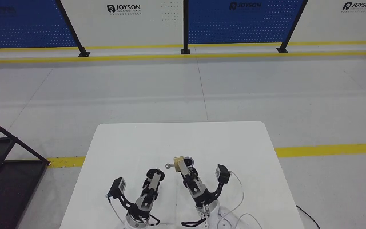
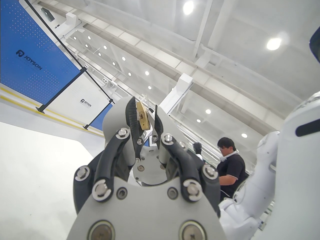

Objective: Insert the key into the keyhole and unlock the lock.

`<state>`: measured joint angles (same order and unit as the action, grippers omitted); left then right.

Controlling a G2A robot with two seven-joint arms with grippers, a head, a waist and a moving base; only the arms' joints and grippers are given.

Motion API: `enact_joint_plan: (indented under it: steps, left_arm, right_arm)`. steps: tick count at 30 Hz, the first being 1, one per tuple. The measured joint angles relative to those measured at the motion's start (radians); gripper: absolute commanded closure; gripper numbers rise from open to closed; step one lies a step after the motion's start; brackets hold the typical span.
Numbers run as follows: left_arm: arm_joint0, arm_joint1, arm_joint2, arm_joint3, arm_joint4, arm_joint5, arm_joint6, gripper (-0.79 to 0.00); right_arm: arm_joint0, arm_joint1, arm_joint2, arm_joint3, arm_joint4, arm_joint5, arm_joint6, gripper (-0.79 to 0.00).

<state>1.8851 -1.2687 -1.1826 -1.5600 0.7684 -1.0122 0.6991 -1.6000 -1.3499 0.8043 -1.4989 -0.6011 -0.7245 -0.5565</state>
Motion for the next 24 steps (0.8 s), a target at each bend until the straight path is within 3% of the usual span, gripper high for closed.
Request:
enact_joint_plan:
  steps: [8, 12, 22, 24]
  left_arm:
    - [-0.023, 0.027, 0.011, 0.018, -0.051, 0.0, -0.05, -0.243]
    - [-0.035, 0.031, 0.018, 0.029, -0.045, 0.0, -0.051, -0.2]
    - [-0.046, 0.043, 0.039, 0.03, -0.042, 0.0, -0.038, -0.188]
    - [-0.047, 0.045, 0.041, 0.032, -0.039, 0.0, -0.032, -0.086]
  right_arm:
    - [-0.022, 0.007, 0.019, -0.028, 0.023, -0.002, 0.084, 0.0]
    - [-0.027, 0.008, 0.024, -0.034, 0.023, 0.004, 0.102, 0.0]
    - [-0.034, 0.005, 0.028, -0.038, 0.021, 0.014, 0.125, 0.0]
    - [-0.034, 0.005, 0.028, -0.038, 0.02, 0.018, 0.13, 0.0]
